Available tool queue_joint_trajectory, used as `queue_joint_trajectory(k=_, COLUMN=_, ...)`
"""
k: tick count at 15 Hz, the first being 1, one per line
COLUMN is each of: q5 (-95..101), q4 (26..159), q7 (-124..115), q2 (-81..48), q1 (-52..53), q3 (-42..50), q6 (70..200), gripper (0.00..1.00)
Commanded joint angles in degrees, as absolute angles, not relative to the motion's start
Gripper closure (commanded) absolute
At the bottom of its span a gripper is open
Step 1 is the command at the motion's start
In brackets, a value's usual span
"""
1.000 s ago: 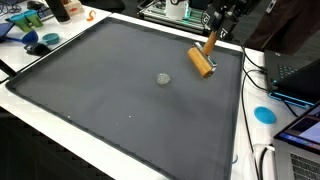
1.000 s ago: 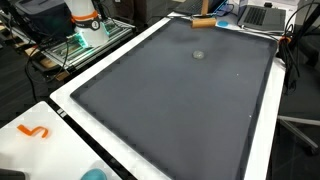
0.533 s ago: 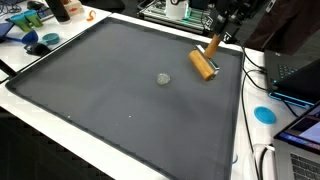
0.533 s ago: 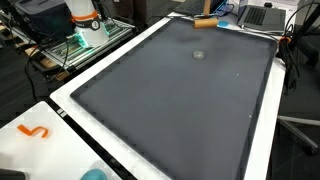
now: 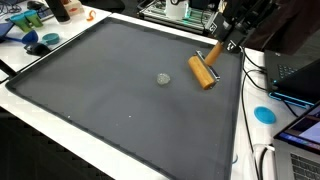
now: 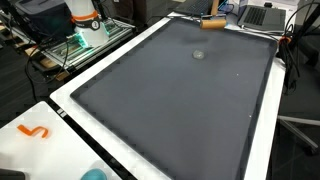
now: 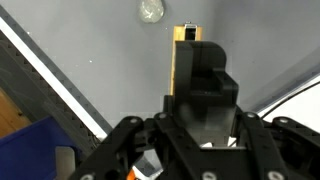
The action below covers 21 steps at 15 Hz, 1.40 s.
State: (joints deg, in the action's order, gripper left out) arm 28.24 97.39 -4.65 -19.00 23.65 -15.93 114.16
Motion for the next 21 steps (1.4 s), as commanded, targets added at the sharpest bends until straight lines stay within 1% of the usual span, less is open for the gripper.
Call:
queue_joint_trajectory(k=1, q5=29.3, q4=91.7, q7=-5.8, q2=-22.1, q1=25.1, q3=-14.3, q6=111.6, gripper=0.76)
queue_joint_trajectory(k=7, q5=27.2, q4=86.9, q7=-5.2, q2=-24.6, q1=24.3, q3=-12.6, q6=112.4, gripper=0.76)
queue_joint_trajectory(k=12, q5=24.7, q4=85.3, q7=-4.9, q2=-25.0, q1=23.2, q3=-11.6, q6=112.3, gripper=0.76)
queue_joint_trajectory(k=21, q5=16.1, q4=82.6, q7=-3.2, q2=-25.4, q1=19.7, q3=-10.8, q6=107.3, gripper=0.76)
